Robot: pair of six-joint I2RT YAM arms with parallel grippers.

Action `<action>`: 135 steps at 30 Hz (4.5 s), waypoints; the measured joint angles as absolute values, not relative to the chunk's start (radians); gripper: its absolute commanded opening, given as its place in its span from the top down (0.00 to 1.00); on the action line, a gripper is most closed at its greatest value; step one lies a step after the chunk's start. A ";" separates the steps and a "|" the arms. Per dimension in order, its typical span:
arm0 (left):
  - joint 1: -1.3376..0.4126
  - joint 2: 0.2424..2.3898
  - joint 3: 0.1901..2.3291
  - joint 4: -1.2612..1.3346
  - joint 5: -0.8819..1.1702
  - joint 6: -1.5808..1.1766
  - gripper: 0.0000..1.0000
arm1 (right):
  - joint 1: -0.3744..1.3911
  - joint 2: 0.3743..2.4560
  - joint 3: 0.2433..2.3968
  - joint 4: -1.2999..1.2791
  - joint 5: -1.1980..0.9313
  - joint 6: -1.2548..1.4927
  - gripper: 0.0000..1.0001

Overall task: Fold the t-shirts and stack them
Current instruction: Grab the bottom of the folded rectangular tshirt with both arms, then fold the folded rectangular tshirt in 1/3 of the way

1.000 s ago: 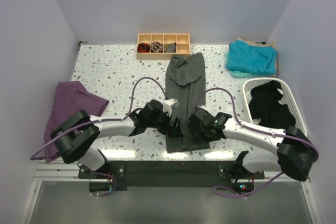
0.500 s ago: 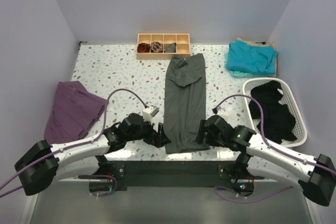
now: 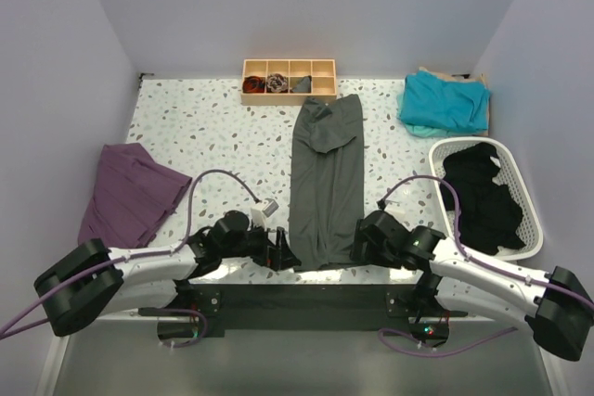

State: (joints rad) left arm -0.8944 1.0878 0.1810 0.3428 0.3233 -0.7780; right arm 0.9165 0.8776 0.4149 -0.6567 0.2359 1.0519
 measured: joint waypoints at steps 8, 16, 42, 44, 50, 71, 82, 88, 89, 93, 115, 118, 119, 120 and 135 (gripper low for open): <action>-0.895 1.190 0.142 0.528 0.372 -0.830 0.26 | 0.916 0.916 0.407 -0.560 0.192 1.044 0.38; -0.910 1.206 0.113 0.561 0.363 -0.863 0.42 | 0.916 0.943 0.406 -0.509 0.173 1.033 0.39; -0.985 1.380 0.230 0.519 0.223 -0.944 1.00 | 0.916 0.934 0.385 -0.508 0.166 1.015 1.00; -0.985 1.343 0.241 0.448 0.215 -0.920 1.00 | 0.916 0.927 0.383 -0.513 0.162 1.012 1.00; -0.985 1.214 0.283 0.185 0.179 -0.825 1.00 | 0.917 0.899 0.369 -0.525 0.092 1.000 1.00; -0.989 1.239 0.645 -0.117 0.013 -0.690 1.00 | 0.921 0.933 0.695 -0.613 0.274 0.785 0.94; -0.846 1.447 0.855 -0.144 -0.063 -0.581 1.00 | 0.775 1.160 0.867 -0.593 0.391 0.602 0.92; -0.745 1.596 1.000 -0.144 -0.055 -0.510 1.00 | 0.661 1.296 0.945 -0.549 0.373 0.530 0.91; -0.733 1.629 1.033 -0.141 -0.051 -0.495 1.00 | 0.654 1.330 0.962 -0.539 0.371 0.519 0.91; -0.706 1.714 1.098 -0.129 -0.034 -0.463 1.00 | 0.630 1.467 1.019 -0.501 0.348 0.485 0.92; -0.558 1.801 1.232 -0.104 0.096 -0.374 0.00 | 0.527 1.595 1.185 -0.471 0.394 0.380 0.45; -0.558 1.772 1.210 -0.067 0.213 -0.381 0.00 | 0.527 1.605 1.196 -0.467 0.295 0.381 0.47; -0.558 1.767 1.198 -0.049 0.258 -0.383 0.00 | 0.527 1.613 1.196 -0.468 0.261 0.384 0.47; -0.559 1.767 1.185 -0.037 0.296 -0.384 0.00 | 0.527 1.623 1.196 -0.468 0.229 0.387 0.47; -0.564 1.918 1.117 0.026 0.562 -0.462 0.00 | 0.528 1.685 1.131 -0.457 0.007 0.434 0.47</action>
State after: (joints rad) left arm -0.5640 1.9182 1.1168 0.0257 0.5621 -0.4618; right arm 0.5282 1.6848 1.1309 -0.4572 0.0071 0.4343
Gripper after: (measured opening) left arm 0.997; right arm 0.526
